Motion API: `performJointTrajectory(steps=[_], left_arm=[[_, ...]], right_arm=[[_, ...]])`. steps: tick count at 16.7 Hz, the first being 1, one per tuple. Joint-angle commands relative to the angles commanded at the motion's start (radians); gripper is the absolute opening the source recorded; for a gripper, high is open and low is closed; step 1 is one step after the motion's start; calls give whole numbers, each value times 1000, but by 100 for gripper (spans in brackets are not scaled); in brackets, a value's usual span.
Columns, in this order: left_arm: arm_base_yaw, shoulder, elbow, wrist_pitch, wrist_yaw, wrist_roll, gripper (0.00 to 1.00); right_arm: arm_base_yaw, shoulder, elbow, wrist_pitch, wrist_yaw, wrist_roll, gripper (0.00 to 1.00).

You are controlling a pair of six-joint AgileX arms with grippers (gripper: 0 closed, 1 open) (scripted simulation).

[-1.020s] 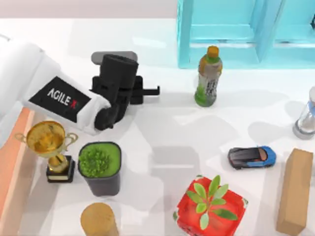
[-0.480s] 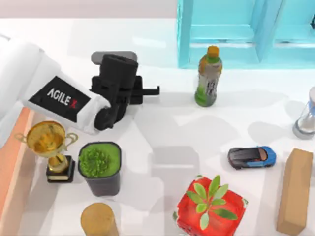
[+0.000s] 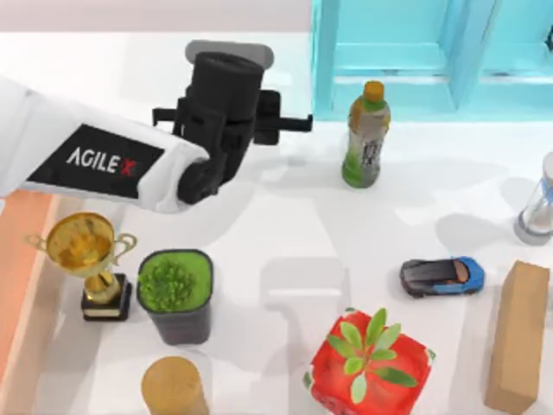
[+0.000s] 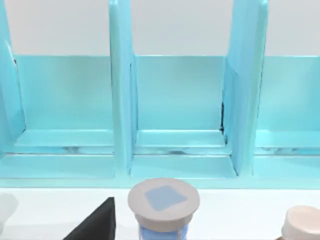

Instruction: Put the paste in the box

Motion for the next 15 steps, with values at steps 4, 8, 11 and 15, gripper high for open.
performJointTrajectory(steps=[4,8,11,15], left_arm=[[2,-70,16,-136,21,-25,0],[51,-106,47,-301,-8,-82,0],[63,-112,59,-326,-23,-88,0],[58,-107,55,-324,-22,-85,0]], right_arm=[[0,0,0,0,0,0,100],[0,0,0,0,0,0,100],[0,0,0,0,0,0,100],[0,0,0,0,0,0,100]])
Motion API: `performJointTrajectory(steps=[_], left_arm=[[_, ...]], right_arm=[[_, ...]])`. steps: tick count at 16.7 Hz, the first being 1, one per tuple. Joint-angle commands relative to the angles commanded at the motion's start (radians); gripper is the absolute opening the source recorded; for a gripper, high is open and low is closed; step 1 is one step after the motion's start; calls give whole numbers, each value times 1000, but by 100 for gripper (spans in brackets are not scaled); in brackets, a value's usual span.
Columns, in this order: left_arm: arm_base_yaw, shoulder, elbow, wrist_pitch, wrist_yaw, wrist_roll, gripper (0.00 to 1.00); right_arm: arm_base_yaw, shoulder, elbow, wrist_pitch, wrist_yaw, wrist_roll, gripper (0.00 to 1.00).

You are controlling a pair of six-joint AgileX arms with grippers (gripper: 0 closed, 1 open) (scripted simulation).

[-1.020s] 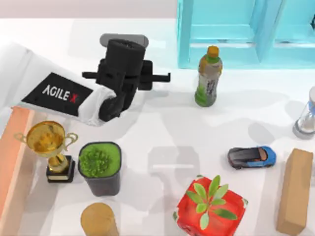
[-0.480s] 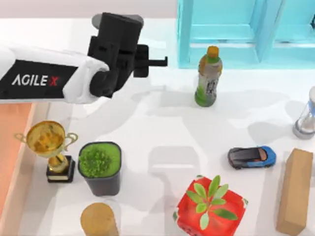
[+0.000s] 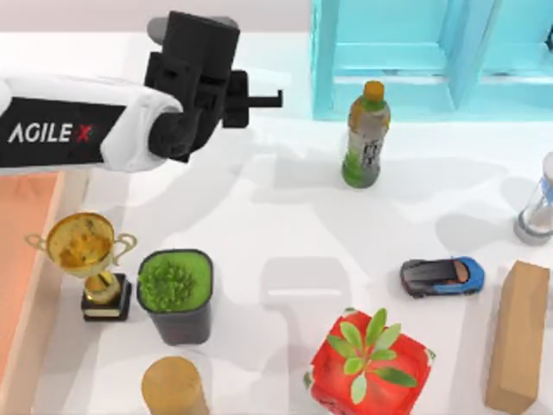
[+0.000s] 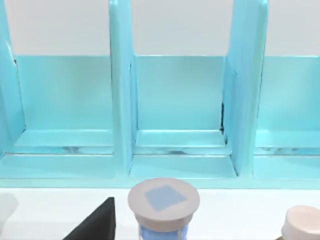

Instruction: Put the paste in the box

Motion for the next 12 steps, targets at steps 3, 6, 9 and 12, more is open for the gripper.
performJointTrajectory(steps=[3,6,9,12], left_arm=[[62,-37,-30,-5,48,55,0],[217,-124,-99,-21,147,161,0],[443,-238,-189,-48,263,277,0],[629,-354,-280,-82,375,374,0]], right_arm=[[0,0,0,0,0,0,100],[0,0,0,0,0,0,100],[0,0,0,0,0,0,100],[0,0,0,0,0,0,100]])
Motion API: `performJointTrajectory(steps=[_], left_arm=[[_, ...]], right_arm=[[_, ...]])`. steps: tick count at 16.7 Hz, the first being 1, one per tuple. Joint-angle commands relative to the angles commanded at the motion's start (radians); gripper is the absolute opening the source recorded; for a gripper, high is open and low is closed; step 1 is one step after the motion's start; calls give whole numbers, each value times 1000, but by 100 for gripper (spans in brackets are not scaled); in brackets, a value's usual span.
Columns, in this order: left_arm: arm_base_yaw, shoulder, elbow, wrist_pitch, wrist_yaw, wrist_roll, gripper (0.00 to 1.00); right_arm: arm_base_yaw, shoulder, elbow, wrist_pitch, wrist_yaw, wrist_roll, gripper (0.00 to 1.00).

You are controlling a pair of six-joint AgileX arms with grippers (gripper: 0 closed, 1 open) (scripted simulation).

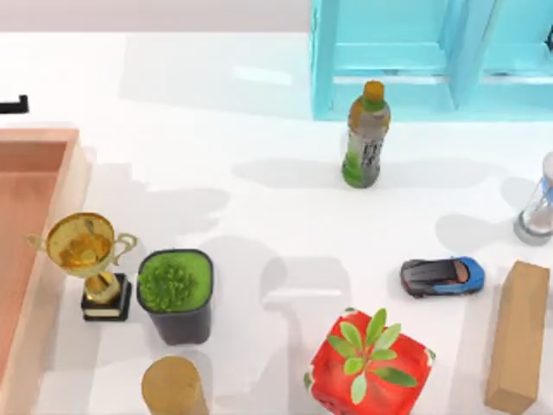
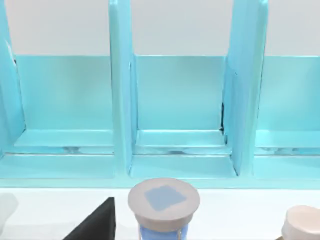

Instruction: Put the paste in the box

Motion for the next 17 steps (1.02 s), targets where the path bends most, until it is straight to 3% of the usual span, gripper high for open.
performJointTrajectory(steps=[13,17], left_arm=[[443,-531,-427,-146,473,273,0],[490,-600,-490,-155,532,301,0]], right_arm=[[0,0,0,0,0,0,100],[0,0,0,0,0,0,100]])
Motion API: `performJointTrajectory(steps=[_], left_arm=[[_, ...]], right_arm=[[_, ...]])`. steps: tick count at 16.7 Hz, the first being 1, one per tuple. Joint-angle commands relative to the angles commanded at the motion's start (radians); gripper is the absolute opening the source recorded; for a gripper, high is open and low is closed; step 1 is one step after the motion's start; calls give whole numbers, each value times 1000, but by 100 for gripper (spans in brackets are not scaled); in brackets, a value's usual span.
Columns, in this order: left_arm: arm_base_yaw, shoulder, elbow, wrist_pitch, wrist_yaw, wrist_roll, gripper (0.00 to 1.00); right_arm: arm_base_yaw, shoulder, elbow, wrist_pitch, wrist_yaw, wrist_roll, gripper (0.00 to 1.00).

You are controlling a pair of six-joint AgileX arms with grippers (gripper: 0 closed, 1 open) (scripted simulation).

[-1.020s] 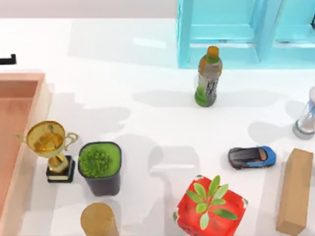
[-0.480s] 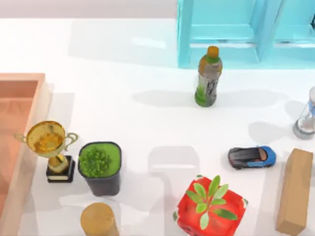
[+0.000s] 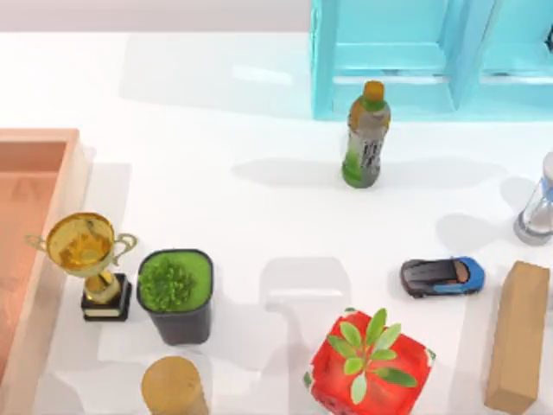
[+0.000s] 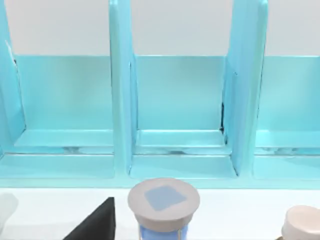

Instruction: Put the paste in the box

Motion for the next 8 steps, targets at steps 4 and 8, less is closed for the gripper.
performJointTrajectory(steps=[4,8], left_arm=[[-4,5,2,1,-3,0,0],[-24,66,-4,65,-16,-15,0]], right_arm=[[0,0,0,0,0,0,100],[0,0,0,0,0,0,100]])
